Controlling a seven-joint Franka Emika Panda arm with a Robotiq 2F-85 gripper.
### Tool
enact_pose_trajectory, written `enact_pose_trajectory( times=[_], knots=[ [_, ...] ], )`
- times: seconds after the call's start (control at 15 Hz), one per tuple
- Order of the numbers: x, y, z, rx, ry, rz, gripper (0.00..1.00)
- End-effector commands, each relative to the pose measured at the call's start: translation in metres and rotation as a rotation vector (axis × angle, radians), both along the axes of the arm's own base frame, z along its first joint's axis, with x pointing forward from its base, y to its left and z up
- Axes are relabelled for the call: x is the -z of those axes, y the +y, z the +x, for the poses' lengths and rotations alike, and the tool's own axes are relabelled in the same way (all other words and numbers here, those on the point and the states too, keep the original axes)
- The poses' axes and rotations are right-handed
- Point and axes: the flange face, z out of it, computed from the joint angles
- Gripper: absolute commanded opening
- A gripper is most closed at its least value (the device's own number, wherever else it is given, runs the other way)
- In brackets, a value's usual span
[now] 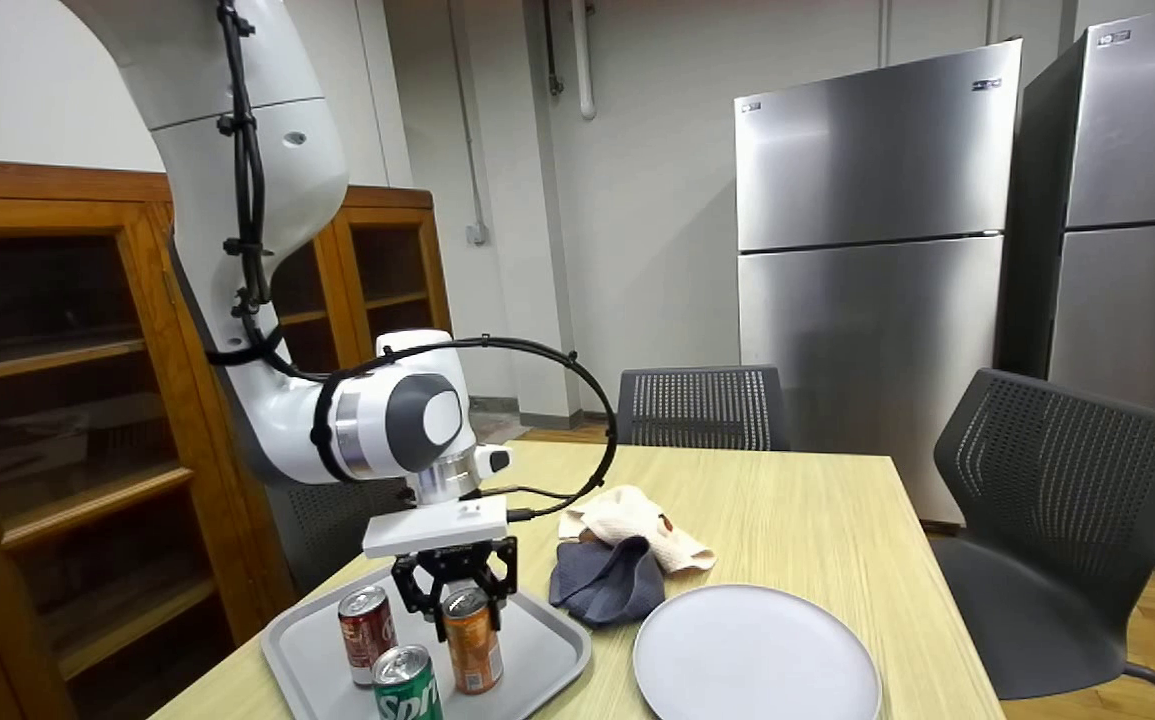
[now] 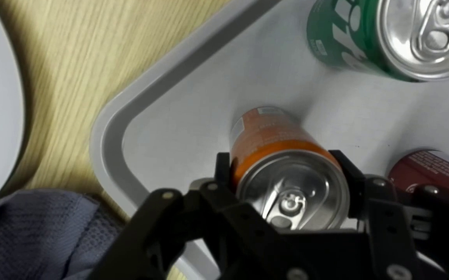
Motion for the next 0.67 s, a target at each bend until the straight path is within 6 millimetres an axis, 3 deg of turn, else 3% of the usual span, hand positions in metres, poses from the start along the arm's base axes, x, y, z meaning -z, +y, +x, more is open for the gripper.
enact_pose_trajectory(
  times=[0.0, 0.27, 0.6],
  knots=[
    [-0.022, -0.004, 0.003, 0.021, -0.032, 0.015, 0.38],
    [-0.049, -0.019, 0.016, 0.095, -0.060, 0.050, 0.38],
    [-0.076, -0.062, 0.035, 0.237, -0.120, 0.064, 0.38]
  ],
)
